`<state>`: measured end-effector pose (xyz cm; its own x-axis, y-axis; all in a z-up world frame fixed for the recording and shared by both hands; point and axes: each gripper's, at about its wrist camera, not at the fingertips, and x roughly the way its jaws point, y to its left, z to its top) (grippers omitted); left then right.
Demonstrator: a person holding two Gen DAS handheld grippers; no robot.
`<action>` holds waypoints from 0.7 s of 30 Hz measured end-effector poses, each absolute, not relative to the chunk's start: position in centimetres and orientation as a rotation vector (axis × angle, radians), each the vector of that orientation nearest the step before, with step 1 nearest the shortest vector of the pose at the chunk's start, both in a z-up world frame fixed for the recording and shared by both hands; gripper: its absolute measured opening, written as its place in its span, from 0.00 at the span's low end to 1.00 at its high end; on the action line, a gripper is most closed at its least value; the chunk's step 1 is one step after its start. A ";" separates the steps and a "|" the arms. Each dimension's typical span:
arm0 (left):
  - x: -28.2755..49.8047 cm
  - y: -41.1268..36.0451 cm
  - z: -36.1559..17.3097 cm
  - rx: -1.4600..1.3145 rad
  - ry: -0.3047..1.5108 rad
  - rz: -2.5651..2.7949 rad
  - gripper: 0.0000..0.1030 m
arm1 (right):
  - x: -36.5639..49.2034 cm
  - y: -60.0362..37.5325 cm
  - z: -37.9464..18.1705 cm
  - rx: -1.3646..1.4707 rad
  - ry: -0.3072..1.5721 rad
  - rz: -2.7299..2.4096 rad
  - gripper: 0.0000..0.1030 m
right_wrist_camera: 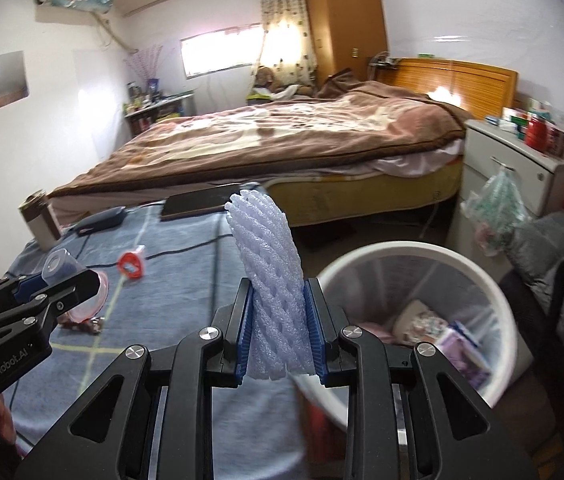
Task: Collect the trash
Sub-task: 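Carry the clear cup and foam sleeve over the white trash bin with both grippers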
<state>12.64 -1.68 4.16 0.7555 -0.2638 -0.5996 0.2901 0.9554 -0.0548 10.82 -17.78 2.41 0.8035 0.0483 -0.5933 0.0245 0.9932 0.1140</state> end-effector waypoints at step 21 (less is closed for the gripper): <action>13.2 -14.8 2.0 0.112 0.715 -0.498 0.34 | 9.2 -26.9 0.7 0.160 0.685 -0.163 0.27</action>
<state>13.22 -14.78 2.00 0.6443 -0.3986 -0.6527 0.4737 0.8780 -0.0685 9.24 -26.89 0.66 0.7625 -0.0969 -0.6397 0.2020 0.9749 0.0931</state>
